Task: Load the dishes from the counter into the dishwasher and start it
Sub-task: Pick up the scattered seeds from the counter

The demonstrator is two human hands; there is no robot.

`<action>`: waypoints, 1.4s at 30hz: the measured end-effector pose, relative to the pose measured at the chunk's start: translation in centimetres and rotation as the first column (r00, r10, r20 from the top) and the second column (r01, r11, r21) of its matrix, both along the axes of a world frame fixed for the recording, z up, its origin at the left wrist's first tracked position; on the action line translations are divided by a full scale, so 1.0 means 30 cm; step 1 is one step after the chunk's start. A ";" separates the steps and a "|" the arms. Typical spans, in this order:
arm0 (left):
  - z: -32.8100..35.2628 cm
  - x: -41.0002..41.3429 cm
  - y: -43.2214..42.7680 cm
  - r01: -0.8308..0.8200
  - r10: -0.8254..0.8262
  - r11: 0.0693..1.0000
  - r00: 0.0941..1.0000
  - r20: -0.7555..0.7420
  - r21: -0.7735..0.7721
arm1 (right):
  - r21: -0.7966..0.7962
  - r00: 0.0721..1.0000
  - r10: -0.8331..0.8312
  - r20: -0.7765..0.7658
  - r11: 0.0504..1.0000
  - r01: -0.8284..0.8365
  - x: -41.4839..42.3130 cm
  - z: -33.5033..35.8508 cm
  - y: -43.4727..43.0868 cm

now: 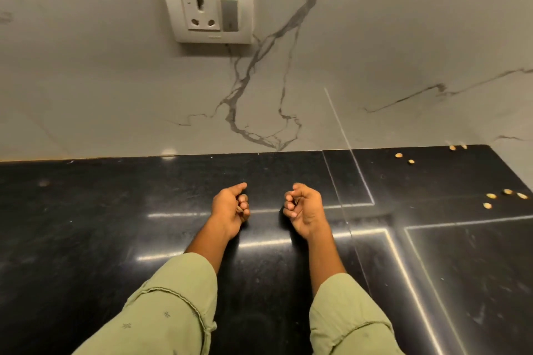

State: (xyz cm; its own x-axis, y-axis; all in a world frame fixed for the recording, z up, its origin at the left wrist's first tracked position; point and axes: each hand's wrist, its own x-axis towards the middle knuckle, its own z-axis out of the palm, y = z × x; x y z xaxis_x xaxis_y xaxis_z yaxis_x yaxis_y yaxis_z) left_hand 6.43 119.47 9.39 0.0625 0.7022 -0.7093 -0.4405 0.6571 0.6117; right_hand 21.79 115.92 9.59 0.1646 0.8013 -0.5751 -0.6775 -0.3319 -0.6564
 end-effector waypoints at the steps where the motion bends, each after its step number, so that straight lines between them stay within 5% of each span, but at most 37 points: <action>1: 0.011 0.031 -0.019 -0.007 0.007 1.000 0.998 0.068 0.001 | 0.019 0.999 -0.051 -0.011 0.999 0.051 0.028 0.006 -0.031; 7: 0.066 0.241 -0.126 0.003 -0.014 1.000 0.922 0.388 0.028 | 0.093 0.962 -0.227 -0.150 0.966 0.243 0.214 0.038 -0.184; 13: 0.053 0.475 -0.198 0.033 -0.027 0.999 0.894 0.446 -0.004 | 0.085 0.887 -0.419 -0.196 0.894 0.441 0.402 0.055 -0.311; 26: 0.046 1.020 -0.148 0.269 -0.260 0.963 0.942 0.211 -0.016 | 0.059 0.815 -0.569 -0.104 0.815 0.576 0.843 0.048 -0.483; 29: 0.041 1.116 -0.082 0.341 -0.333 0.937 0.937 -0.101 0.078 | 0.052 0.819 -0.567 -0.091 0.819 0.572 0.917 0.032 -0.490; 31: 0.021 1.178 -0.021 0.541 -0.333 0.819 0.719 -0.610 0.191 | 0.042 0.820 -0.564 -0.099 0.821 0.569 0.972 0.004 -0.486; 33: 0.025 1.222 0.023 0.725 -0.230 0.670 0.406 -0.884 0.159 | 0.033 0.840 -0.537 -0.078 0.841 0.541 1.012 -0.011 -0.468; 36: 0.035 1.283 0.084 0.836 -0.148 0.546 0.169 -0.975 0.062 | 0.020 0.846 -0.529 -0.064 0.847 0.532 1.045 -0.040 -0.436; 42: -0.003 1.334 0.182 0.913 -0.064 0.408 0.013 -0.998 -0.014 | 0.027 0.857 -0.509 -0.077 0.858 0.513 1.055 -0.063 -0.380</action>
